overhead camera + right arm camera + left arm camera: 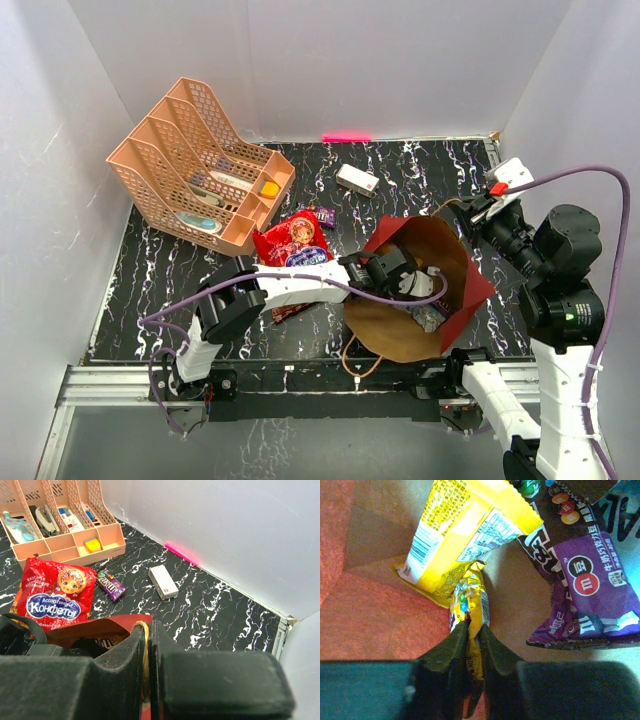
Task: Take the snacks out of the paper bag
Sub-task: Take out the snack from the paper bag.
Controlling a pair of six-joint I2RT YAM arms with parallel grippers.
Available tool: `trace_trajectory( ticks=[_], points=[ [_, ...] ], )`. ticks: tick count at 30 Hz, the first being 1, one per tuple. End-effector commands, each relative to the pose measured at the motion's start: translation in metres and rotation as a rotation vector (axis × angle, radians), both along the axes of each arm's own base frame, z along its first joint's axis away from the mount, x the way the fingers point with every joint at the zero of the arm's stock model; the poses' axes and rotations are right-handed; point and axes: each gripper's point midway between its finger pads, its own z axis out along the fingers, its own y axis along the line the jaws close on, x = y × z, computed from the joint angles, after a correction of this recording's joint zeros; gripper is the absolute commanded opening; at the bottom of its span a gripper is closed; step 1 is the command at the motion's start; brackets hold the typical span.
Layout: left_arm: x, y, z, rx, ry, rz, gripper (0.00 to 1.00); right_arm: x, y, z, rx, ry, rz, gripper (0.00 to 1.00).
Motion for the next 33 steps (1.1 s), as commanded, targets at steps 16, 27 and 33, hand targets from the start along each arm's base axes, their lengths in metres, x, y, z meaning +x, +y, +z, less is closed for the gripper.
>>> trace_trajectory(
  ticks=[16, 27, 33],
  points=[
    [-0.076, -0.049, 0.109, -0.237, 0.121, -0.122, 0.0, 0.028, -0.009, 0.006, 0.011, -0.051, -0.061, 0.08],
    [-0.104, -0.02, 0.194, -0.419, 0.142, -0.141, 0.0, 0.029, -0.013, -0.001, 0.015, -0.047, -0.087, 0.08],
    [-0.105, 0.026, 0.229, -0.496, 0.083, -0.102, 0.0, 0.03, -0.013, -0.006, 0.015, -0.039, -0.087, 0.08]
  ],
)
